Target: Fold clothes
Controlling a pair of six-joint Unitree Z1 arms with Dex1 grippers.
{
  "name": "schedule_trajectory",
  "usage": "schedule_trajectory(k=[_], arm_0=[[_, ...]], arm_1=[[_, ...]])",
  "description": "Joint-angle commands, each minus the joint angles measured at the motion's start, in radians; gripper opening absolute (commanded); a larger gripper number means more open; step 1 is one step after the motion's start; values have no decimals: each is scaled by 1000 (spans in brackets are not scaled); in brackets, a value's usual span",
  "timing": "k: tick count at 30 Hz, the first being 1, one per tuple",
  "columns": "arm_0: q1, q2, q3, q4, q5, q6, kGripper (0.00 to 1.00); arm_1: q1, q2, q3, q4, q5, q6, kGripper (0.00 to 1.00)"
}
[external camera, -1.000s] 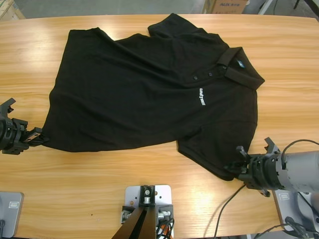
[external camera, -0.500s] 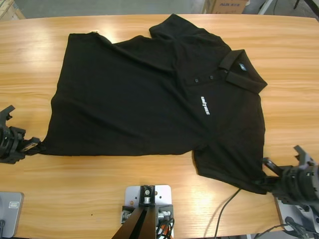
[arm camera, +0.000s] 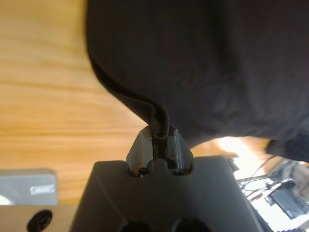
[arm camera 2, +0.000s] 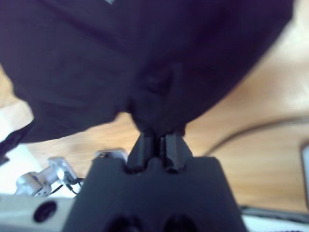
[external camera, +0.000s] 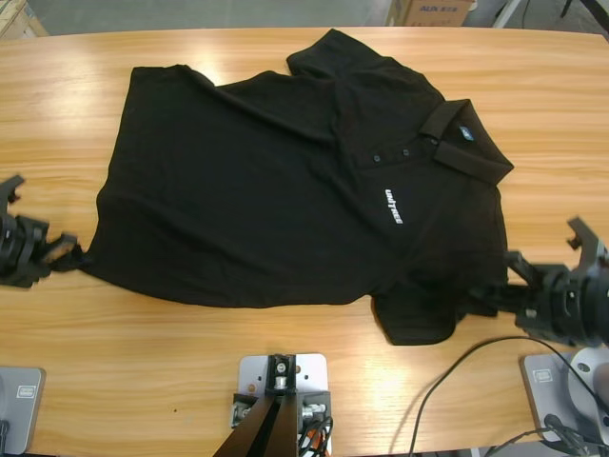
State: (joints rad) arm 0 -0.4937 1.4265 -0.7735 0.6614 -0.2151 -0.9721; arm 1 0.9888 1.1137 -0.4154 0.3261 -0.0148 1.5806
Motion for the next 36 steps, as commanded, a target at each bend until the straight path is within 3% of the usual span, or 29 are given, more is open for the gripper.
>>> schedule_trajectory(k=[1, 4, 7, 12, 19, 24, 36], arm_0=[[39, 115, -79, 5, 13, 26, 0], [84, 129, -82, 4, 14, 53, 0], [145, 134, -90, 3, 14, 88, 0], [271, 154, -139, -5, 13, 181, 0], [302, 251, -230, -43, 2, 213, 0], [294, 307, -284, -43, -9, 231, 0], [294, 347, -275, -51, -6, 249, 0]], arm_1=[[-13, 20, -13, -137, -73, -110, 0], [-91, 52, -10, -227, -52, -185, 0], [-240, 117, -8, -356, 10, -284, 0], [-429, 203, -33, -444, 103, -392, 0], [-577, 342, -118, -537, 191, -492, 0], [-629, 430, -171, -620, 242, -514, 0], [-639, 493, -190, -615, 266, -528, 0]])
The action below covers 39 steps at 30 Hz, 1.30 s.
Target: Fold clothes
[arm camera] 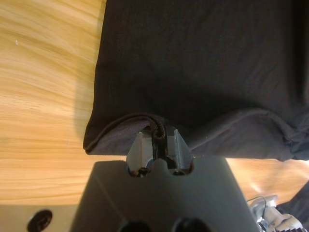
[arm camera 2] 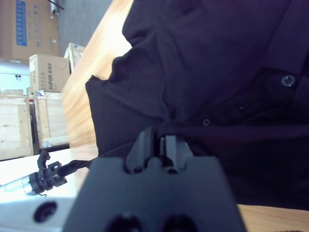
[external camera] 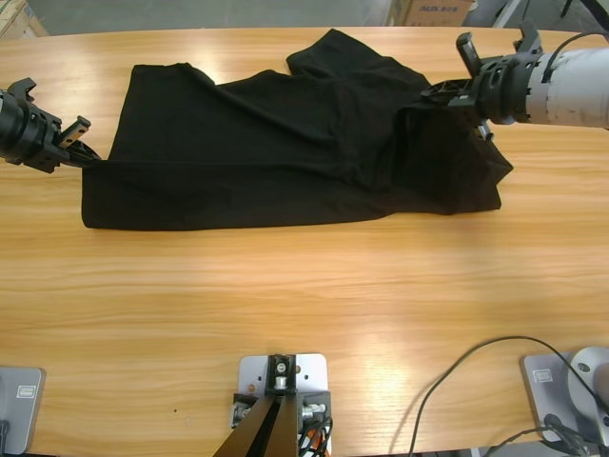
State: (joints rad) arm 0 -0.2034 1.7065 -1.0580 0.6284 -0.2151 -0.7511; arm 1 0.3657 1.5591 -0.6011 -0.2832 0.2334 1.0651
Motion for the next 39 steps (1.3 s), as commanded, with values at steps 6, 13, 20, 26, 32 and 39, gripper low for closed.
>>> schedule_trajectory(k=[6, 13, 20, 26, 32, 39], arm_0=[[4, 90, 9, -19, 3, 77, 0], [3, 146, 7, -19, 22, 174, 479], [-10, 82, -9, -77, 94, 306, 996], [-2, 27, -16, -107, 143, 311, 1000], [-152, -2, -6, -105, 137, 460, 1000], [-259, -5, 22, -104, 121, 546, 991]], arm_1=[[-16, 21, 38, 1, 23, -17, 0], [-16, 25, 65, -33, 41, -144, 0], [-31, 30, 62, -48, 64, -197, 0], [-31, 4, 80, -48, 66, -198, 0], [-31, -4, 89, -33, 81, -200, 0], [-31, -94, 78, 194, 42, -207, 0]])
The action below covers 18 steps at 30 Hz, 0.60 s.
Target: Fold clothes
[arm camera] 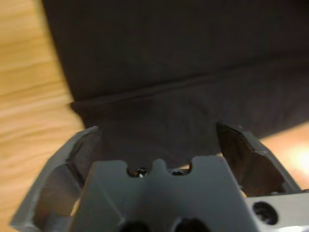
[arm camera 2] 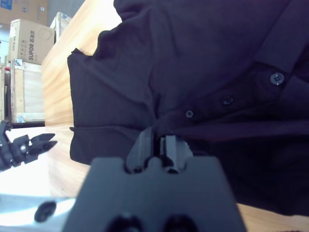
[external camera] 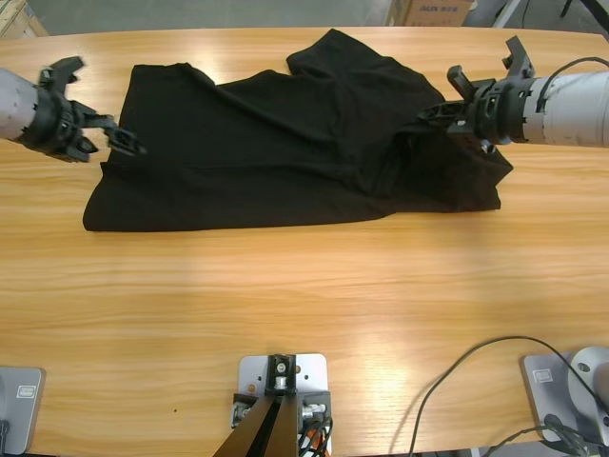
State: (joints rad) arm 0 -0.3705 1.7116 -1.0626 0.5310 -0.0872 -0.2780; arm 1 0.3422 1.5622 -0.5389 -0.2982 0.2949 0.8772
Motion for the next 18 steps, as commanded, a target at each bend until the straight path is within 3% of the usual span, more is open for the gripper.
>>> schedule_trajectory(k=[1, 7, 8, 9, 10, 13, 18], arm_0=[[-98, -9, 25, -7, -8, 72, 991], [-152, -5, 24, -6, -11, 71, 989], [-161, -6, 26, -6, -11, 71, 987], [-170, -6, 27, -6, -11, 70, 987], [-177, -7, 27, -6, -11, 69, 987], [-191, -9, 26, -6, -11, 63, 982], [-192, -10, 24, -6, -15, 62, 977]], arm_1=[[-8, -108, 16, 248, -43, -26, 0], [-15, -62, 24, 305, -208, -120, 0], [-23, -33, 17, 288, -222, -156, 98], [-29, -2, 7, 270, -233, -198, 410], [-35, 24, -4, 258, -256, -239, 586], [-41, 79, -45, 249, -299, -342, 990], [-43, 63, -38, 266, -368, -342, 1000]])
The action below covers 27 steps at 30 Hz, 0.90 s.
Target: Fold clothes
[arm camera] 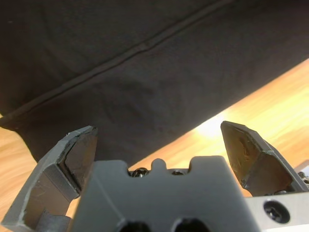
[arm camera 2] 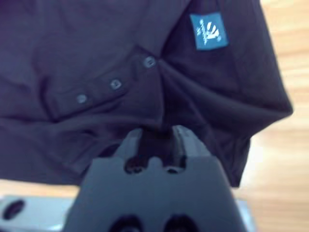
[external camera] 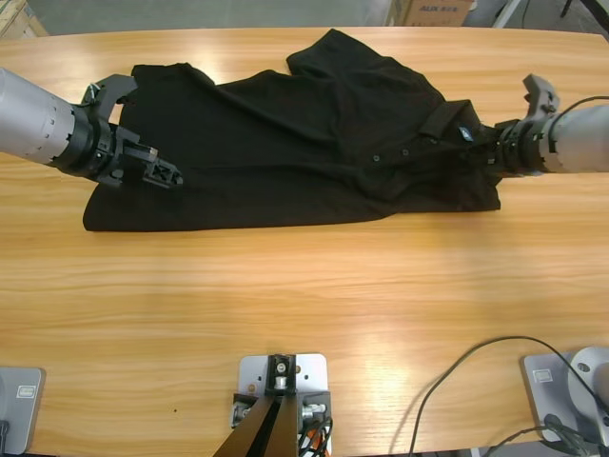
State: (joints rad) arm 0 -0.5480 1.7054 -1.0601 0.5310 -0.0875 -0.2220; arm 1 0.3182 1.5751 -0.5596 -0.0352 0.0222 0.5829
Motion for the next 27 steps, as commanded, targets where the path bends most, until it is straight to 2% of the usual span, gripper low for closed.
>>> schedule_trajectory(k=[1, 3, 6, 8, 9, 11, 13, 19, 24, 27], arm_0=[[-15, -4, 22, -6, -15, 5, 977], [-20, -6, 22, -6, -15, -1, 977], [-25, -9, 23, -3, -15, -5, 977], [-29, -10, 23, -1, -15, -5, 977], [-31, -10, 21, 1, -15, -5, 977], [-35, -12, 20, 5, -15, -9, 977], [-39, -17, 19, 11, -15, -11, 977], [-50, -35, 16, 33, -14, -22, 977], [-50, -46, -4, 59, -14, -30, 977], [-50, -43, -14, 66, -14, -30, 977]], arm_1=[[-19, 17, -10, 5, -103, -48, 1000], [-14, -93, -2, 39, -88, -50, 997], [31, -249, 3, 89, 62, -23, 977], [67, -260, 24, 67, 112, 48, 981], [86, -245, 41, 30, 125, 71, 965], [115, -192, 57, -29, 167, 88, 812], [139, -125, 60, -70, 215, 107, 607], [154, 91, 163, -333, 280, 164, 577], [150, 250, 293, -656, 324, 191, 559], [150, 253, 314, -704, 325, 207, 558]])
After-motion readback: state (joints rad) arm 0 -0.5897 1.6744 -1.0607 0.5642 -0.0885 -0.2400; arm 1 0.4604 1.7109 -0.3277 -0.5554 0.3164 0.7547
